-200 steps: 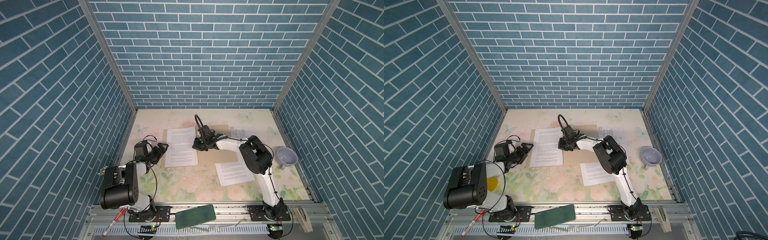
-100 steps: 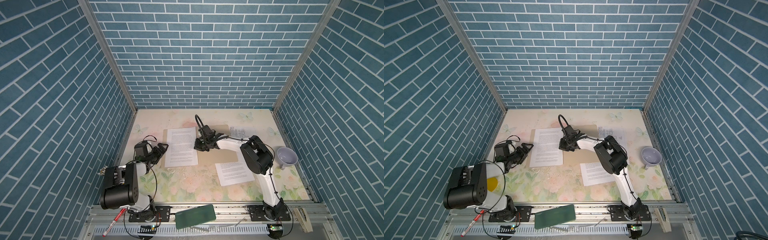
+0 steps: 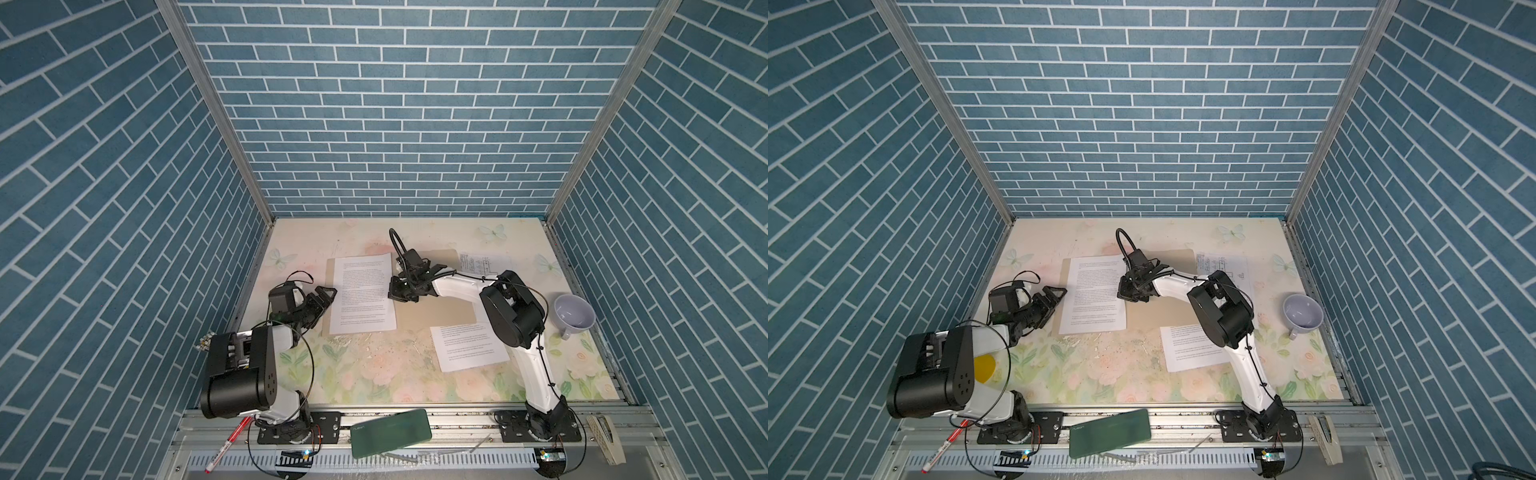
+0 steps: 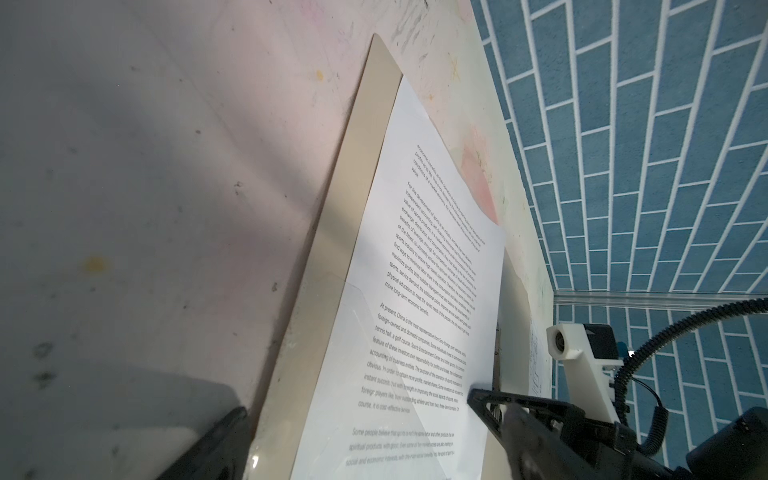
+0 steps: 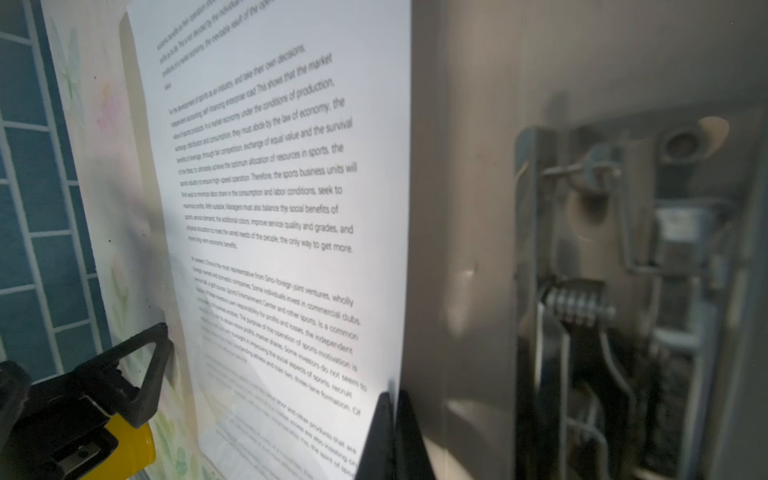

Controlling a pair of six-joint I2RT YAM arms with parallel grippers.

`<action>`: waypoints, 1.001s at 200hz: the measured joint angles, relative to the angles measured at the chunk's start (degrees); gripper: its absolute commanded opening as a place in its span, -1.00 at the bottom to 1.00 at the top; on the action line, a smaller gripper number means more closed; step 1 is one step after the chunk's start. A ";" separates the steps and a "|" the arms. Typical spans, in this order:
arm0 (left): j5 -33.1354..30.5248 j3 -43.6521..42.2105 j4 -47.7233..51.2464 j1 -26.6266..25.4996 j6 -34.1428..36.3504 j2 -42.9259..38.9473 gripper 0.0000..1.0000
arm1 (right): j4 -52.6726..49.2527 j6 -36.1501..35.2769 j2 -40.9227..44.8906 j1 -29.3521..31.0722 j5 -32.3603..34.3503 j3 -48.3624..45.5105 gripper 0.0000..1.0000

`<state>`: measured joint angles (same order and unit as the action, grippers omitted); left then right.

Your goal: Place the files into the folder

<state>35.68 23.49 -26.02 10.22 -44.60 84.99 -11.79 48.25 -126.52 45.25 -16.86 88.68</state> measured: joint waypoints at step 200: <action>0.39 -0.66 -1.75 0.04 0.00 0.35 0.92 | 1.36 0.98 -0.98 0.37 -1.57 1.27 -0.60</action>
<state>36.07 22.83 -27.77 10.26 -44.60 85.34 -10.44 49.23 -127.50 45.63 -18.44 89.95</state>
